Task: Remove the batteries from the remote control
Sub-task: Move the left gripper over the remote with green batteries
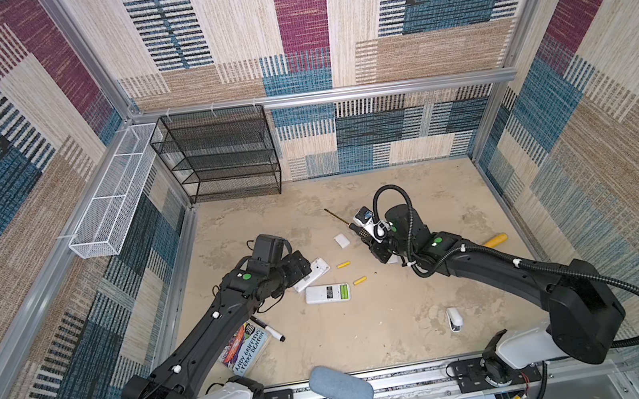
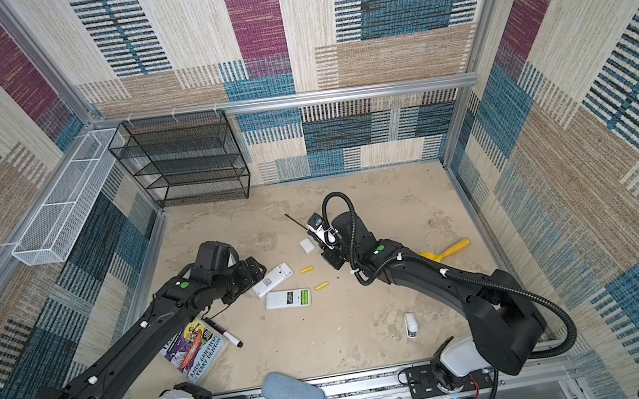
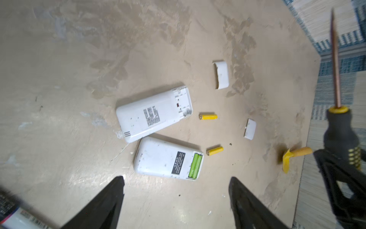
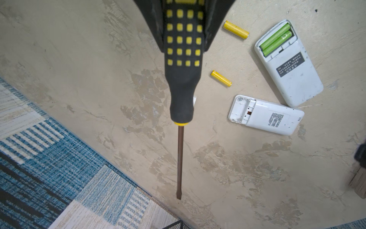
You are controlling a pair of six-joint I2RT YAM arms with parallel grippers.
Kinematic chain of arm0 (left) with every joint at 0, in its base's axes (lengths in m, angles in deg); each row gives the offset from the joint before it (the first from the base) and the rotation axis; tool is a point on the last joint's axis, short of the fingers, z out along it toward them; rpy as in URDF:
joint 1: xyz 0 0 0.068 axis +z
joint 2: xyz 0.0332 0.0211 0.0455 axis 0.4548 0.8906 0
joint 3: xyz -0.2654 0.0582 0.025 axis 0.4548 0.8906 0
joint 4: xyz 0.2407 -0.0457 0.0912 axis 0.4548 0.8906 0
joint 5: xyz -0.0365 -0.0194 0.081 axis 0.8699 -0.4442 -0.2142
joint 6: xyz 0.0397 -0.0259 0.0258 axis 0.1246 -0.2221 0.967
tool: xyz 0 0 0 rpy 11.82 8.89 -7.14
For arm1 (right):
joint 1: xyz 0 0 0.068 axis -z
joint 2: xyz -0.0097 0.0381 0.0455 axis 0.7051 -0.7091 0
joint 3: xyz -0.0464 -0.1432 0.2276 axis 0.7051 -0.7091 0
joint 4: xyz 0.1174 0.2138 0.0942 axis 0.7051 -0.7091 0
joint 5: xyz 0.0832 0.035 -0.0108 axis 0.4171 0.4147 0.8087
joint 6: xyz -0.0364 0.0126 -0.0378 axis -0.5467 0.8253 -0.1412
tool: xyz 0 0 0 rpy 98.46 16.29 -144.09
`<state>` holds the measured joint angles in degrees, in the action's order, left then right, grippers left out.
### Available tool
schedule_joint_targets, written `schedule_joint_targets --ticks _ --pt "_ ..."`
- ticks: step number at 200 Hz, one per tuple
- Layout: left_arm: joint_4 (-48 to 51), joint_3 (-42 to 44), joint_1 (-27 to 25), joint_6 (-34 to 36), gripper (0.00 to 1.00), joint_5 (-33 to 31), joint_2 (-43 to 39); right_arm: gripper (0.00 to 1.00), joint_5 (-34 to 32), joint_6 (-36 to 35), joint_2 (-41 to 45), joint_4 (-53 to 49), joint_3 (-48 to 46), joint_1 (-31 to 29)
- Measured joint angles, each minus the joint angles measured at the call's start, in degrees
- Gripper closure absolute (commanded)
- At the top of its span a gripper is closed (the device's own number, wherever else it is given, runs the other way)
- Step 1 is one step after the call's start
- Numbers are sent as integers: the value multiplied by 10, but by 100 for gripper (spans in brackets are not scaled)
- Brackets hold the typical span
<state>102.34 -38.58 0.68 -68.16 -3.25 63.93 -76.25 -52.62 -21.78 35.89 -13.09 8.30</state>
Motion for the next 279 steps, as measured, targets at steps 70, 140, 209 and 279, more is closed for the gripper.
schedule_joint_targets --ticks 70,140,209,279 --pt "27 27 -58 -30 1 3 53 100 -5 10 0 10 -17 0" --pt "-24 49 -86 -133 2 -4 114 100 0 12 3 28 -36 0" --pt "-37 47 -128 -275 4 -91 140 100 2 12 7 46 -50 3" --pt "-35 -26 -151 -363 5 -128 227 100 17 9 28 59 -59 17"
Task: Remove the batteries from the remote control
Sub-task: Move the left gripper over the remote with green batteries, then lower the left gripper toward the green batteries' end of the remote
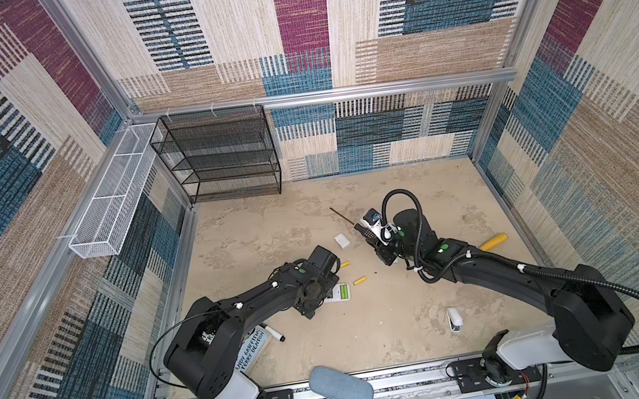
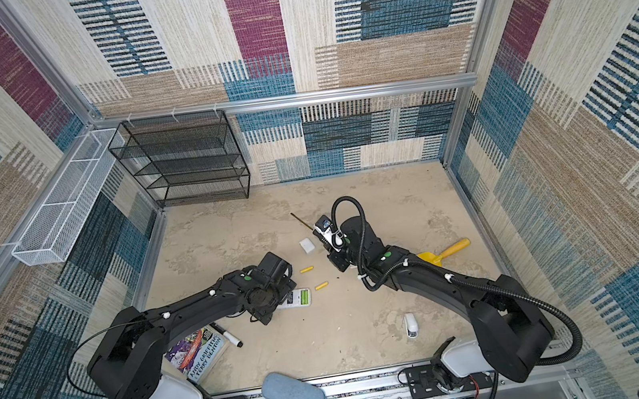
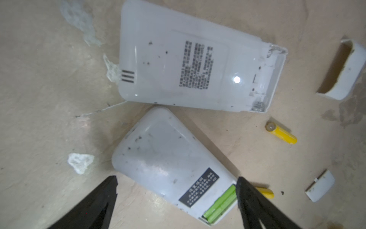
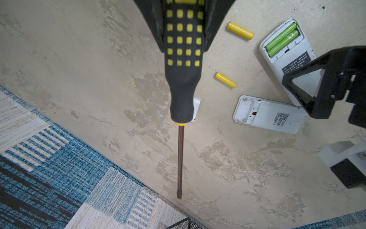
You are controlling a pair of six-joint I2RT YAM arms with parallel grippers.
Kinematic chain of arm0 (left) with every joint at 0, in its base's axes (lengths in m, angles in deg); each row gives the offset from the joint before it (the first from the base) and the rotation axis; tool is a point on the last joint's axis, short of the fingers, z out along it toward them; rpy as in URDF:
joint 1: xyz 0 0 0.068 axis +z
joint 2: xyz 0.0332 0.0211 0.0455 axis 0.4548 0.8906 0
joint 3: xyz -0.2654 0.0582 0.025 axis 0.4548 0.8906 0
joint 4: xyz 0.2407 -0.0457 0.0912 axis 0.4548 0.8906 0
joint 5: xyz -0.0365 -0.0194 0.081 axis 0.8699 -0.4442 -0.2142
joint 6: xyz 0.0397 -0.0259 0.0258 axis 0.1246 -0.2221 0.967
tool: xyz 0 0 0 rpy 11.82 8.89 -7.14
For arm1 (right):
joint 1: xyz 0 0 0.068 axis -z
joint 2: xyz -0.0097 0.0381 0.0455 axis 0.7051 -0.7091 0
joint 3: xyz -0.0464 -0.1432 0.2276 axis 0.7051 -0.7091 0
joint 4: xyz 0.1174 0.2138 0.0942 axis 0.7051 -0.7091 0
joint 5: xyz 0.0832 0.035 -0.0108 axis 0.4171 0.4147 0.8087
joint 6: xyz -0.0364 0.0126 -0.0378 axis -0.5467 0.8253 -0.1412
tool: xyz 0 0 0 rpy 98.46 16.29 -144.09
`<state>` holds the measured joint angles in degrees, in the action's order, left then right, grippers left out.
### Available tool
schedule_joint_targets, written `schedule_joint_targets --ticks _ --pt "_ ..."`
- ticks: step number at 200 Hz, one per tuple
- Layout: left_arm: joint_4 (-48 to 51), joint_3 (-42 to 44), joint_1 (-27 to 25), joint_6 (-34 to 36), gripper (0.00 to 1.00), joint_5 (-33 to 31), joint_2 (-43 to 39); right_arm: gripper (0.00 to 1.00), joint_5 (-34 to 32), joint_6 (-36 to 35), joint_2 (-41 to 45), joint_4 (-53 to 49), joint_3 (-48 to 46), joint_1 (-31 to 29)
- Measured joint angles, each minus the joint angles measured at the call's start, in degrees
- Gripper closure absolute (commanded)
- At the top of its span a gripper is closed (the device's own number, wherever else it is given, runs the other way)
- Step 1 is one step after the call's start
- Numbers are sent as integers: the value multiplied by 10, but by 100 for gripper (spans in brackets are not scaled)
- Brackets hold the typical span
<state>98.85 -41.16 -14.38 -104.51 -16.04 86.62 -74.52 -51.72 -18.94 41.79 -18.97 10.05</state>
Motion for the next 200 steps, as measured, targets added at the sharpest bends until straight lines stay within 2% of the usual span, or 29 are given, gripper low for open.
schedule_joint_targets --ticks 51,111,165,200 --pt "43 -57 -15 -51 6 -9 54 100 14 0 5 3 -7 3" --pt "94 -104 -18 -65 7 -8 101 100 15 1 31 7 -17 6" --pt "119 -129 -17 -56 11 -7 128 100 14 1 57 10 -25 10" --pt "125 -141 -17 -16 14 -7 137 100 14 1 66 12 -29 12"
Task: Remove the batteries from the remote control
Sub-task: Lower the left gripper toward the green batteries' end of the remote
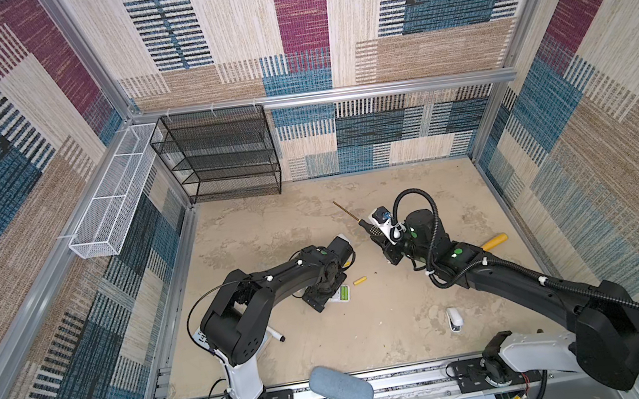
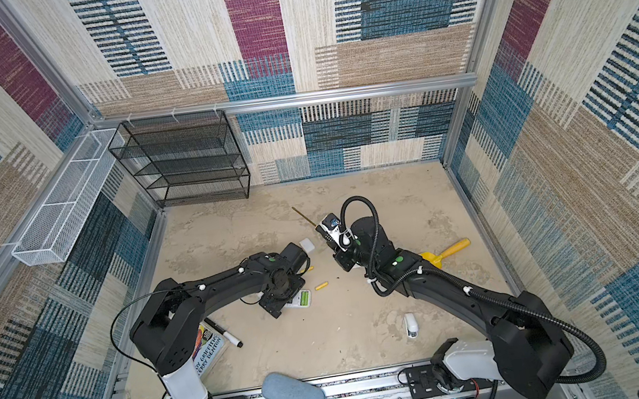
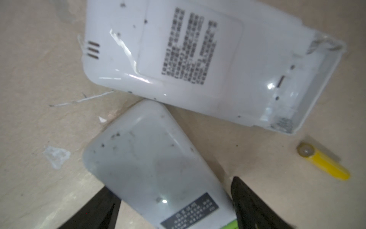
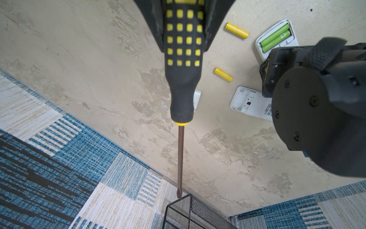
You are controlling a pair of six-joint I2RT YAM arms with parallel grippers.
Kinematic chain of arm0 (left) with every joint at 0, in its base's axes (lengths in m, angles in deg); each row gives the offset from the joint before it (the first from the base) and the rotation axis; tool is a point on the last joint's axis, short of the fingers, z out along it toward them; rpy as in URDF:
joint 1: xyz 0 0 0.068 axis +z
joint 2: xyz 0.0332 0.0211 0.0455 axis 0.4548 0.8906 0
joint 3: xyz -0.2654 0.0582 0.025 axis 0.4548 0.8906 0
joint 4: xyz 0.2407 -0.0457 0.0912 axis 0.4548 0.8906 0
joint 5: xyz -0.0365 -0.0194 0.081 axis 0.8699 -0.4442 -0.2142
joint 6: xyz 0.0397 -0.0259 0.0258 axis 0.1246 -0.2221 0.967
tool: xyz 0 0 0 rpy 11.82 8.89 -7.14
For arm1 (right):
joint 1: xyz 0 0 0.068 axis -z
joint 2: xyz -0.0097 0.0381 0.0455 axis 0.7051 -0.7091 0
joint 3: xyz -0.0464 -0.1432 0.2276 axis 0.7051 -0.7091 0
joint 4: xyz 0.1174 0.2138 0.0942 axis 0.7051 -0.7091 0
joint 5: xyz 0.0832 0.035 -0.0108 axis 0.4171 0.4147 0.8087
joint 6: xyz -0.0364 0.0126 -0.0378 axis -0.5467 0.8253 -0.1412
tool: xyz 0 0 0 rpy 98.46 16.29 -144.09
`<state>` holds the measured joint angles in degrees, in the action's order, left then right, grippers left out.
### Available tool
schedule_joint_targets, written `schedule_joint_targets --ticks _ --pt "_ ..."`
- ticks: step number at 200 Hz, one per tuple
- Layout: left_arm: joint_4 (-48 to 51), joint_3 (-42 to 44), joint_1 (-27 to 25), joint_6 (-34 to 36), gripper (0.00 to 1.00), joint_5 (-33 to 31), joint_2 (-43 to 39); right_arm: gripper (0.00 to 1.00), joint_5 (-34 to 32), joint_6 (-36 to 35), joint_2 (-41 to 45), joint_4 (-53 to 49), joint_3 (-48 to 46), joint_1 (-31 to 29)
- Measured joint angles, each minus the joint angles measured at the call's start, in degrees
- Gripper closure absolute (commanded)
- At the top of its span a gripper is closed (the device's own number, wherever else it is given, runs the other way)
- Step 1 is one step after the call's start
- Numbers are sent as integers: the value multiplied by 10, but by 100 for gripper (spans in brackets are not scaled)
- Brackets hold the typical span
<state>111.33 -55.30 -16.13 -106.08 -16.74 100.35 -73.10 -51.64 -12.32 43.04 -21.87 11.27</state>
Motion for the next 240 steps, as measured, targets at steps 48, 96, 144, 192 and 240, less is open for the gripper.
schedule_joint_targets --ticks 48,96,144,192,240 --pt "18 -23 0 120 24 12 24 100 0 0 1 0 -1 0" --pt "17 -34 -1 250 27 33 42 100 0 2 0 0 0 0" --pt "31 -59 -1 378 27 62 63 100 -6 7 -6 -2 10 0" --pt "49 -74 -1 473 23 79 74 100 -17 15 -8 -10 20 1" --pt "52 -75 -4 521 16 81 71 100 -26 27 -7 -33 26 1"
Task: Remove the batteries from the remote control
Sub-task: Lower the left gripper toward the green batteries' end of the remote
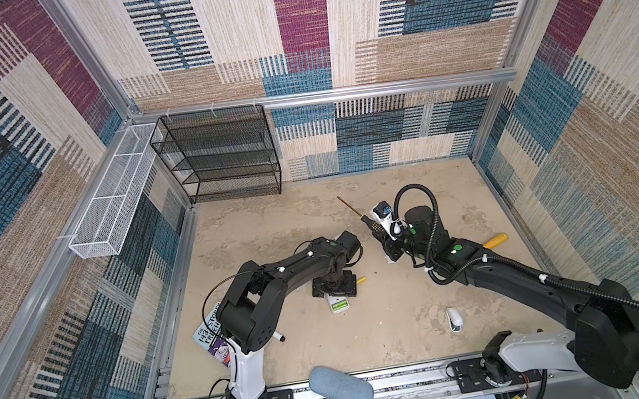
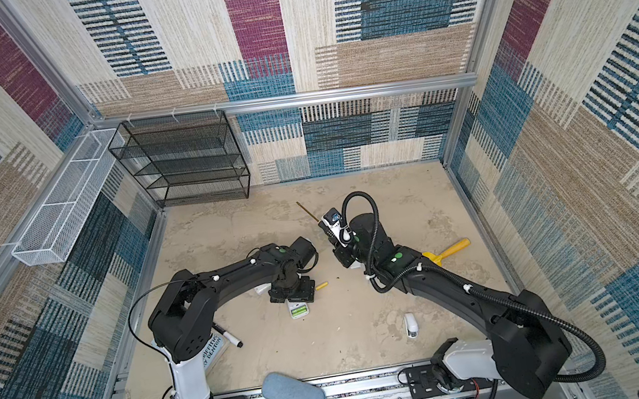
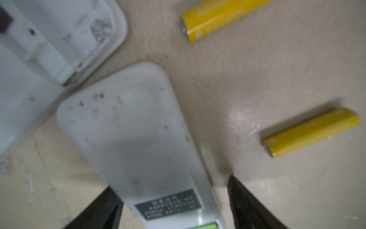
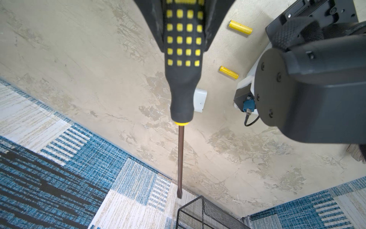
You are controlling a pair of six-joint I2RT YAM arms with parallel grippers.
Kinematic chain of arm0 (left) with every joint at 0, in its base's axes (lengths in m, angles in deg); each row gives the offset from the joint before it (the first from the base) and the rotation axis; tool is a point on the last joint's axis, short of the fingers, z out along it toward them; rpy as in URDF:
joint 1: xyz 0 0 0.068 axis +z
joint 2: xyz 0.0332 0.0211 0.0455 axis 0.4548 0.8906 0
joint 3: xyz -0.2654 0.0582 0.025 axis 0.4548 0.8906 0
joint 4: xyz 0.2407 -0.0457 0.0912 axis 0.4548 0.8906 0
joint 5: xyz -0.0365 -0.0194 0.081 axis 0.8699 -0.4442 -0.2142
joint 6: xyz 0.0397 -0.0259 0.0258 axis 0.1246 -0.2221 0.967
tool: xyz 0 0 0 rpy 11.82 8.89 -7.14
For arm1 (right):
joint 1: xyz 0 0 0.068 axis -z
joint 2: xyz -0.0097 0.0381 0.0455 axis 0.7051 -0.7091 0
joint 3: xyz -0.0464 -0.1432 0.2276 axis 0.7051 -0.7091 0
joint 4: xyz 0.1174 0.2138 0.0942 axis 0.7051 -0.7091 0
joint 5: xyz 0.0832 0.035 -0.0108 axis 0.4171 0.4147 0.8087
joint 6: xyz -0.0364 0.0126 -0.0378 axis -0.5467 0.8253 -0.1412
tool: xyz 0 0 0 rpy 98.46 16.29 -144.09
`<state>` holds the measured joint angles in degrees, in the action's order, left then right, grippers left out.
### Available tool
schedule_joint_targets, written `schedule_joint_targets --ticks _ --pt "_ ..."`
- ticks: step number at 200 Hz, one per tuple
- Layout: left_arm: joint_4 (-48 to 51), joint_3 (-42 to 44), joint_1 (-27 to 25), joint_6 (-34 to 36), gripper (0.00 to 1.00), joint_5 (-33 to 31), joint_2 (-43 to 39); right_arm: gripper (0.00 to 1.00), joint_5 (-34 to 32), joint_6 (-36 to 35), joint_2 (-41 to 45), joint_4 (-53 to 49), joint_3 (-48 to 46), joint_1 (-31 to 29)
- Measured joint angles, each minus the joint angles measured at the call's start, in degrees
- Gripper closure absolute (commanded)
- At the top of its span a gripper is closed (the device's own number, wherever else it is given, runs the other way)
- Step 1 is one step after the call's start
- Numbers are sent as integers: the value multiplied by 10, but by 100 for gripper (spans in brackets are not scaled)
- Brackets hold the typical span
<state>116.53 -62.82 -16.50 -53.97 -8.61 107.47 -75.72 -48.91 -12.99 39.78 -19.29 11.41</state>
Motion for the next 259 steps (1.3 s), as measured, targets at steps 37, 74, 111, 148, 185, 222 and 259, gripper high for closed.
schedule_joint_targets --ticks 37,74,111,148,185,222,259 --pt "-5 12 0 13 15 3 -10 100 0 2 6 -7 3 0" --pt "0 39 1 18 15 2 -34 100 0 3 9 -11 5 0" --pt "6 43 1 34 14 3 -42 100 1 5 6 -16 11 0" --pt "41 31 2 57 14 -5 -39 100 1 5 5 -27 12 0" --pt "86 19 3 75 13 -40 -39 100 1 5 5 -28 14 0" --pt "101 15 3 85 13 -56 -51 100 1 5 -1 -33 16 0" --pt "104 11 3 92 13 -58 -57 100 2 7 -9 -42 24 0"
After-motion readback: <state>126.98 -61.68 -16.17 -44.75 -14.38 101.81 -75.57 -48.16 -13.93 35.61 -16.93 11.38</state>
